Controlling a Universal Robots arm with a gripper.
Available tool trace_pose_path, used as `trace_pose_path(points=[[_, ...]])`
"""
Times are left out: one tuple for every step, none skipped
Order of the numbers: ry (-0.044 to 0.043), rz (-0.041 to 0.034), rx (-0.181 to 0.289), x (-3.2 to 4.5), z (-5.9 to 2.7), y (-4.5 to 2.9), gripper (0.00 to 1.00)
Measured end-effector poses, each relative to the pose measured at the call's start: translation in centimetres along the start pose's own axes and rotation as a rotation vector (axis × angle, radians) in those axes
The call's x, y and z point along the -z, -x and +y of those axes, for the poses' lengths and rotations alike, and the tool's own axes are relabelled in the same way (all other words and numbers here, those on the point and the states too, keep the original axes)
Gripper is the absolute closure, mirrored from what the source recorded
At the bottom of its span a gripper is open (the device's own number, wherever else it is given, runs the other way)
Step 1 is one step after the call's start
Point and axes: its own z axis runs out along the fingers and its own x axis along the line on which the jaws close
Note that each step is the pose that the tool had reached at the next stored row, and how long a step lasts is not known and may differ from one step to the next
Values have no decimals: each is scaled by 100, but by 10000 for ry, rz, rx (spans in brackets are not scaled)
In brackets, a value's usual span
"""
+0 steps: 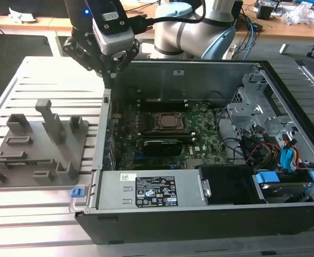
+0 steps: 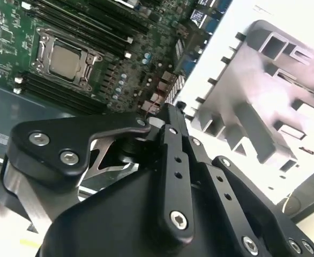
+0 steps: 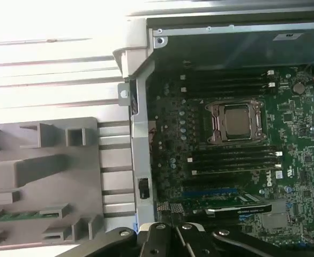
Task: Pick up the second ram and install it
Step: 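Reach for the second ram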
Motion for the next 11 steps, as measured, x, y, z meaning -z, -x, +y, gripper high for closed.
trace_pose_path(points=[[0,-6,0,3,-6,-86,89],[1,-14,0,6,-14,-192,89],[1,-19,1,8,-19,-256,89],[2,-23,2,10,-23,-306,89],[2,-26,1,11,-26,-346,89],[3,-33,0,12,-30,-402,89],[3,-38,2,15,-35,-459,89],[3,-45,3,16,-39,-515,89],[4,-48,2,17,-41,-544,89],[5,-53,1,18,-43,-578,89],[5,-63,3,21,-50,-661,89]])
